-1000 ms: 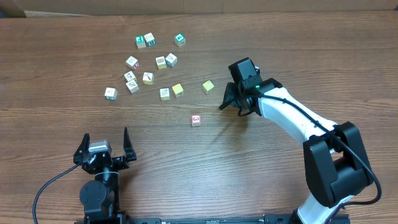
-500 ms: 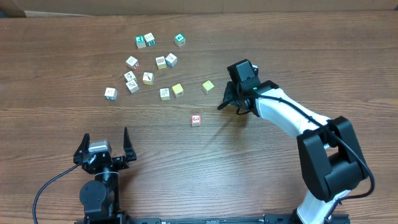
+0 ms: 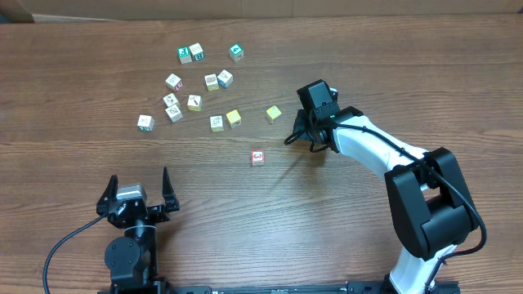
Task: Form a tower
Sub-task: 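Move the right gripper over the white I block near the yellow block, then lower the right gripper and close it on the white I block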
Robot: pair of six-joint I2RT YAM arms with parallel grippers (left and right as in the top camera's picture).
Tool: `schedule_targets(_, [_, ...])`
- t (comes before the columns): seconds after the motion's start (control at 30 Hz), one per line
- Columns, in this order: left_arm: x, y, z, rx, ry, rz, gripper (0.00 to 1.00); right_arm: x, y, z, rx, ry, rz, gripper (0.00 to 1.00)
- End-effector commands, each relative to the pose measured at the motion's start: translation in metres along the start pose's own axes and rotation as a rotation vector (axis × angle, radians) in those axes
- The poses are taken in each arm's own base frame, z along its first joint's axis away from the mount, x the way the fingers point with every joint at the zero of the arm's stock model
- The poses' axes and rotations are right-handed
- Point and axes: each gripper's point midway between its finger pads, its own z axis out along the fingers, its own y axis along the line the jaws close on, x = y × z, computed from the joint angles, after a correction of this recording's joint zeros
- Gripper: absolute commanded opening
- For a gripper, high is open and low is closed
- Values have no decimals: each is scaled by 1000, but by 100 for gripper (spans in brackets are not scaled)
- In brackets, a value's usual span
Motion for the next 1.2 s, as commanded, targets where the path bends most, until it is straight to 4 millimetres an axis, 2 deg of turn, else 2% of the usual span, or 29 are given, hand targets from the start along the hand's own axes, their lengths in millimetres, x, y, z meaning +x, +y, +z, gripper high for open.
schedule_targets(0.0, [-1, -1, 0, 3, -9, 22, 100, 3, -4, 3, 16, 6, -5, 28])
schedule_targets(0.2, [-1, -1, 0, 3, -9, 22, 100, 4, -4, 3, 13, 8, -5, 29])
schedule_targets(0.27, [-1, -1, 0, 3, -9, 22, 100, 4, -4, 4, 13, 7, -5, 35])
schedule_targets(0.4, [-1, -1, 0, 3, -9, 22, 100, 5, -3, 3, 9, 16, -12, 36])
schedule_targets(0.57, [-1, -1, 0, 3, -9, 22, 100, 9, 5, 3, -39, 40, -80, 37])
schedule_targets(0.63, [-1, -1, 0, 3, -9, 22, 100, 9, 5, 3, -39, 40, -80, 35])
schedule_targets(0.73, [-1, -1, 0, 3, -9, 22, 100, 9, 5, 3, -39, 40, -80, 27])
schedule_targets(1.17, [-1, -1, 0, 3, -9, 22, 100, 9, 5, 3, -41, 39, -75, 27])
